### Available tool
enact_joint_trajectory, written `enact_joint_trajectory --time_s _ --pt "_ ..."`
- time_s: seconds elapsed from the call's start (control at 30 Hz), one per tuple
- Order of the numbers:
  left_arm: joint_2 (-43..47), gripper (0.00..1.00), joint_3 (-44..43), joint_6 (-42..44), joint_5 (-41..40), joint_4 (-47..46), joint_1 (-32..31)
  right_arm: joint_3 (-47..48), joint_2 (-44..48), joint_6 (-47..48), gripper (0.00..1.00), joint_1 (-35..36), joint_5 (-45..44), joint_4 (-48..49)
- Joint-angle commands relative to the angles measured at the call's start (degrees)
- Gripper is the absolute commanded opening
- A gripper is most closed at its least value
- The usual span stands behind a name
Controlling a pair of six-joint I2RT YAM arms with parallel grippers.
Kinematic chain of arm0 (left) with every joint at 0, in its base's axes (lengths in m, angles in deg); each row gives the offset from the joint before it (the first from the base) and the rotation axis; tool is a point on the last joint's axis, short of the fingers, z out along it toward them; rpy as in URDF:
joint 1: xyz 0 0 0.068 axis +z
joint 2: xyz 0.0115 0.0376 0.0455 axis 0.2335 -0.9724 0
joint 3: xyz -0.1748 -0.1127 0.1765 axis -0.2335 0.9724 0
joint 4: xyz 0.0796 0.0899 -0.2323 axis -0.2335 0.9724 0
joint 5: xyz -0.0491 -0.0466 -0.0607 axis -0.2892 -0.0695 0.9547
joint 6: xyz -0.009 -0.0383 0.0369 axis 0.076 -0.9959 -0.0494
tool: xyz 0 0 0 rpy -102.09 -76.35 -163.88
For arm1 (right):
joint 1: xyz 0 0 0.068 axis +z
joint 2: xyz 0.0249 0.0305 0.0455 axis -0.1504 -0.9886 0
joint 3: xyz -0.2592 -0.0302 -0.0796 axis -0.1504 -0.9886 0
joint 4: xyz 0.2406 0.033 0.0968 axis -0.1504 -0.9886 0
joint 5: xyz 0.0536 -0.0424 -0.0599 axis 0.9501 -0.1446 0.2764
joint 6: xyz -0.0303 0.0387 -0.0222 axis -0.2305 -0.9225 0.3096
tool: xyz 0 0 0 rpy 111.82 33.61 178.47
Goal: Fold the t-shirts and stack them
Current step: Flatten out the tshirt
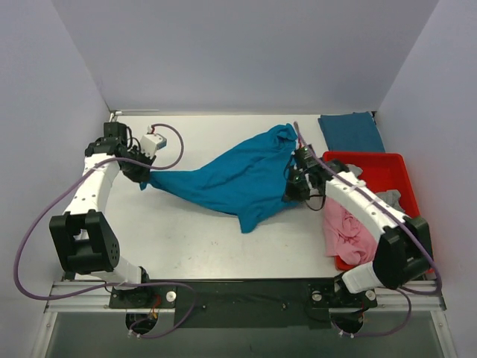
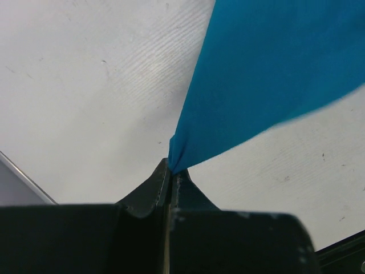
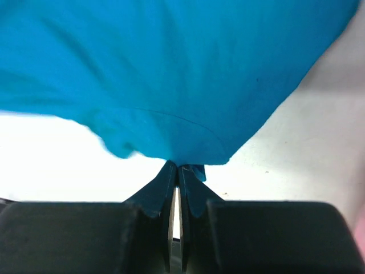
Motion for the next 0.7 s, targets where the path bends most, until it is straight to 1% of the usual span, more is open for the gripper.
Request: enact_joint_trajectory --time_s 0.0,0.03,0.13,0.2,0.23,0.27,0.3,0.33,0.37,0.4,0.47,0.5,0.53,0.57,0.6,0.63,0.67 --pt "-0.23 0.00 -7.39 0.45 0.00 0.26 -1.65 12.85 10.33 7.39 0.00 -3.44 -1.56 -8.31" --pt "-1.28 0.00 -9.15 0.28 -0.35 0.96 -2.61 14.98 11.13 9.84 0.00 -4.06 -1.56 -9.46" --pt "-3.40 0.00 -18.11 0.28 1.92 6.13 -3.15 27.87 13.86 13.28 0.00 -5.82 -2.09 -14.54" --pt "-3.49 0.00 -19.28 2.90 2.02 7.81 -3.59 34.64 14.74 15.65 0.00 -7.49 -2.09 -16.05" --pt "-2.88 0.00 -18.67 5.09 2.10 8.17 -3.94 36.86 15.01 17.05 0.00 -8.10 -2.00 -16.23" --pt "-2.44 0.00 -16.05 6.42 2.45 8.17 -4.11 37.58 15.53 17.77 0.00 -8.19 -1.92 -16.24" --pt "-1.74 0.00 -14.55 8.78 2.89 8.17 -4.55 37.59 15.80 18.64 0.00 -8.19 -1.83 -16.15" --pt "-1.38 0.00 -11.05 9.58 3.68 8.09 -4.55 37.15 15.97 19.00 0.00 -8.19 -1.39 -16.23" --pt "-0.86 0.00 -8.93 10.81 4.03 7.91 -6.99 35.93 15.97 19.26 0.00 -8.19 -1.56 -16.32" --pt "-0.68 0.00 -6.12 11.35 4.21 8.00 -7.80 35.31 16.24 19.35 0.00 -8.28 -1.82 -16.76" --pt "-0.15 0.13 -2.60 12.75 5.61 10.10 -9.91 33.72 16.59 18.92 0.00 -8.63 -2.44 -16.85" --pt "0.29 0.29 -1.80 14.58 7.71 13.15 -11.05 33.20 16.76 18.83 0.00 -8.89 -2.79 -16.76" --pt "1.07 0.36 -0.14 16.78 8.86 15.01 -11.41 33.10 16.94 19.00 0.00 -9.16 -2.88 -16.76" --pt "1.52 0.48 0.75 20.63 10.87 19.03 -12.02 33.10 17.03 19.26 0.00 -9.77 -2.97 -16.94" --pt "2.39 0.52 2.59 23.02 11.15 20.55 -12.29 33.19 17.12 19.44 0.00 -10.73 -2.88 -16.85" --pt "2.92 0.56 4.69 26.43 9.76 22.57 -12.38 33.28 17.12 19.79 0.00 -11.00 -2.53 -16.94" --pt "3.62 0.57 5.58 27.08 8.36 22.50 -12.46 33.28 17.12 19.97 0.00 -11.61 -2.18 -17.11"
